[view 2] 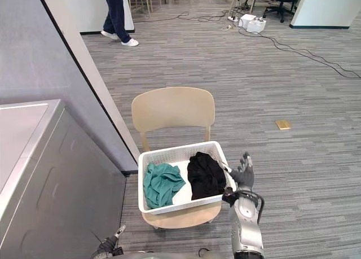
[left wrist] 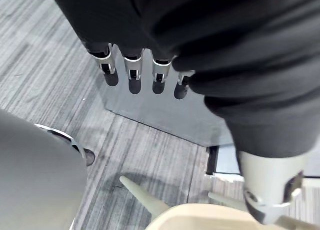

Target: Pick up the laundry basket with both hands and put the clothes into the washing machine.

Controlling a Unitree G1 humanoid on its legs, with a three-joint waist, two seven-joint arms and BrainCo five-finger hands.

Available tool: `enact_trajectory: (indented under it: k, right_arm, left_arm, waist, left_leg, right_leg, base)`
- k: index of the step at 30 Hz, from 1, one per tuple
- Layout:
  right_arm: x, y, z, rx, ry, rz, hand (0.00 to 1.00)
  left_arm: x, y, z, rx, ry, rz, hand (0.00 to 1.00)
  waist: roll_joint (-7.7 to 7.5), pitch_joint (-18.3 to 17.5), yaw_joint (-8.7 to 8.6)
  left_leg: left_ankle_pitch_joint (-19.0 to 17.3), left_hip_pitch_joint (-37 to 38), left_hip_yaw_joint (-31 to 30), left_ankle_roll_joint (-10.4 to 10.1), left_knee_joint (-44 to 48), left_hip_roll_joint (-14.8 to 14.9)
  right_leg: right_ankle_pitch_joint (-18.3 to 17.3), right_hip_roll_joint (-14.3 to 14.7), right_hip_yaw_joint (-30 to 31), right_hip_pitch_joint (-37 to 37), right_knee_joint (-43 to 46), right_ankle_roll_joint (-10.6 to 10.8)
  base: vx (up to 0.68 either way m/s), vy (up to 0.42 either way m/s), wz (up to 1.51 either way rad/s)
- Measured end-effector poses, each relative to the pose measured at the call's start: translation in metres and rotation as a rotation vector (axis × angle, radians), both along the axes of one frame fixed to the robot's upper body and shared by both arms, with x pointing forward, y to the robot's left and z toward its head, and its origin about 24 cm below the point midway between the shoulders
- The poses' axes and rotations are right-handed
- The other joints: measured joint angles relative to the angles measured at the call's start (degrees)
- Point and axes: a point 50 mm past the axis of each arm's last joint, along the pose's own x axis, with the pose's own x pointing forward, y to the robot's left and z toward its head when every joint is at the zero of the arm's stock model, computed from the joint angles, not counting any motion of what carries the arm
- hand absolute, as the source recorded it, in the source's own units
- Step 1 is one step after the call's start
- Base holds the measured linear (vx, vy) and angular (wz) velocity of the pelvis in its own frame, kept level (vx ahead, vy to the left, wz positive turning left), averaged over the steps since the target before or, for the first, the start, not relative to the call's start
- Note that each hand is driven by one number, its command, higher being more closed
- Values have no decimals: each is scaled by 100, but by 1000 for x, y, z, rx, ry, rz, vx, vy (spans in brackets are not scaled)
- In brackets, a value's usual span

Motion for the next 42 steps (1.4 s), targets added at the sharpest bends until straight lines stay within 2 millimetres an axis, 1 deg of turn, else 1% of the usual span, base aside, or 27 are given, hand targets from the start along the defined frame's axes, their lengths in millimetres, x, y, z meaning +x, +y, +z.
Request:
enact_trajectory:
  k: [2, 4, 5, 7, 9, 10, 11, 12, 13, 14, 15, 17, 18, 20, 21, 22, 24, 25, 26, 30, 34, 37, 39, 42]
  right_arm:
    - [8, 4, 8, -76, -27, 43, 0]
    - [16, 8, 16, -135, -52, 100, 0]
    - [21, 9, 21, -185, -68, 141, 0]
    - [29, 11, 27, -232, -86, 193, 0]
    - [48, 18, 38, -308, -112, 277, 0]
    - [53, 18, 40, -337, -113, 294, 0]
    - [65, 21, 41, -384, -100, 338, 0]
    - [67, 21, 40, -392, -91, 346, 0]
    - [73, 24, 36, -397, -62, 367, 0]
    - [76, 27, 30, -401, -32, 391, 0]
    - [80, 31, 25, -407, -4, 411, 0]
    - [88, 37, 20, -424, 44, 439, 0]
    - [95, 37, 22, -438, 56, 443, 0]
    - [106, 38, 32, -462, 50, 445, 0]
    - [116, 40, 47, -493, 11, 449, 0]
    - [120, 41, 53, -502, -4, 449, 0]
    - [131, 42, 72, -528, -50, 444, 0]
    - [137, 41, 83, -543, -73, 433, 0]
    - [140, 40, 88, -548, -83, 419, 0]
    - [147, 44, 93, -523, -81, 412, 0]
    - [156, 44, 103, -506, -86, 393, 0]
    - [162, 48, 115, -508, -106, 390, 0]
    - [167, 51, 122, -511, -116, 390, 0]
    - [170, 51, 125, -504, -107, 381, 0]
  left_arm:
    - [1, 1, 0, 14, 11, -65, 0]
    - [4, 3, 0, 25, 12, -82, 0]
    - [6, 3, 1, 28, 11, -100, 0]
    - [10, 4, 2, 36, 3, -124, 0]
    - [20, 3, 4, 40, -21, -141, 0]
    - [24, 2, 5, 41, -30, -155, 0]
    - [34, 1, 8, 44, -56, -164, 0]
    - [35, 1, 8, 44, -60, -165, 0]
    - [42, 1, 11, 49, -82, -172, 0]
    - [51, 2, 15, 57, -108, -178, 0]
    - [56, 2, 17, 61, -125, -183, 0]
    - [65, 4, 21, 70, -157, -179, 0]
    - [74, 6, 25, 77, -184, -171, 0]
    - [82, 9, 29, 95, -206, -167, 0]
    - [87, 14, 34, 121, -225, -170, 0]
    - [88, 16, 35, 133, -227, -166, 0]
    - [88, 24, 36, 160, -224, -163, 0]
    - [89, 29, 38, 185, -223, -158, 0]
    - [90, 30, 39, 187, -227, -150, 0]
    - [90, 35, 40, 202, -223, -124, 0]
    - [98, 37, 44, 206, -248, -97, 0]
    - [101, 37, 46, 195, -260, -69, 0]
    - [102, 37, 46, 190, -264, -48, 0]
    - [102, 38, 47, 199, -264, -34, 0]
  waist:
    - [0, 3, 0]
    - [1, 12, -7]
    - [-3, 41, -9]
    - [-2, 127, -9]
    - [-8, 365, -7]
    - [-5, 443, -7]
    - [5, 691, 15]
    - [3, 745, 17]
    - [-28, 866, 53]
    - [-52, 1002, 151]
    - [-75, 1165, 171]
    - [-101, 1371, 196]
    - [-112, 1551, 294]
    - [-118, 1742, 314]
    - [-139, 1929, 317]
    - [-154, 1990, 332]
    - [-192, 2106, 341]
    - [-226, 2146, 422]
    - [-251, 2213, 452]
    - [-342, 2335, 535]
    - [-430, 2442, 596]
    - [-472, 2491, 627]
    - [-531, 2559, 711]
    - [-573, 2581, 752]
  left_leg:
    - [4, -8, -29, 6, -3, -48]
    - [5, -96, -69, 7, -14, -66]
    - [39, -162, -172, 37, -29, -75]
    - [127, -241, -275, 64, -120, -91]
    - [389, -455, -517, 39, -356, -112]
    - [445, -537, -577, 39, -404, -112]
    - [504, -702, -773, 25, -428, -101]
    - [510, -745, -830, 21, -431, -96]
    - [607, -839, -892, 22, -472, -91]
    - [689, -890, -950, 15, -535, -96]
    - [760, -947, -1034, 28, -546, -111]
    - [849, -1111, -1154, 25, -570, -127]
    - [907, -1196, -1177, 18, -577, -125]
    - [991, -1306, -1246, 9, -604, -133]
    - [1049, -1346, -1293, 16, -614, -133]
    - [1064, -1352, -1305, 12, -615, -131]
    - [1100, -1396, -1366, 3, -616, -127]
    - [1133, -1493, -1394, 13, -615, -121]
    - [1143, -1519, -1406, 17, -611, -112]
    - [1145, -1599, -1473, 15, -579, -111]
    - [1145, -1766, -1633, 15, -507, -113]
    - [1166, -1929, -1747, -11, -492, -116]
    - [1169, -1976, -1764, -16, -490, -102]
    - [1184, -2081, -1827, -37, -485, -100]
  right_leg:
    - [132, -20, 45, 47, -179, 20]
    - [231, -10, 31, 33, -332, 6]
    - [282, -7, -13, 30, -422, 15]
    - [322, -5, -98, -13, -467, 3]
    - [457, 15, -218, -251, -508, -25]
    - [501, 25, -275, -311, -531, -32]
    - [563, 57, -377, -421, -533, -51]
    - [577, 66, -405, -449, -531, -52]
    - [645, 83, -441, -536, -530, -71]
    - [684, 87, -467, -596, -533, -75]
    - [715, 78, -531, -614, -528, -77]
    - [764, 70, -606, -738, -500, -75]
    - [825, 76, -608, -829, -497, -80]
    - [875, 79, -633, -921, -493, -84]
    - [899, 83, -656, -965, -470, -90]
    - [902, 85, -660, -971, -464, -92]
    - [903, 92, -707, -998, -438, -93]
    - [917, 104, -717, -1092, -422, -115]
    - [926, 114, -721, -1112, -423, -127]
    - [929, 129, -742, -1150, -425, -133]
    - [930, 145, -832, -1202, -432, -138]
    - [931, 157, -880, -1300, -432, -140]
    - [934, 172, -891, -1333, -433, -149]
    - [939, 185, -917, -1398, -444, -160]
  base:
    - [36, 92, -10]
    - [-6, 37, 1]
    - [-19, 10, 13]
    - [-69, -23, 23]
    - [-136, -36, 31]
    - [-199, -45, 40]
    - [-182, -38, 34]
    - [-181, -32, 35]
    - [-138, -14, 20]
    - [-195, -9, 28]
    - [-159, -7, 26]
    - [-182, 12, 26]
    - [-200, 20, 13]
    - [-137, 9, 11]
    - [-131, 5, 14]
    - [-115, 2, 11]
    - [-60, -7, 10]
    - [-34, -13, 6]
    - [1, -15, 4]
    - [27, -11, 5]
    - [10, -8, 18]
    - [-8, -7, 17]
    - [0, 0, 0]
    - [0, -13, 9]
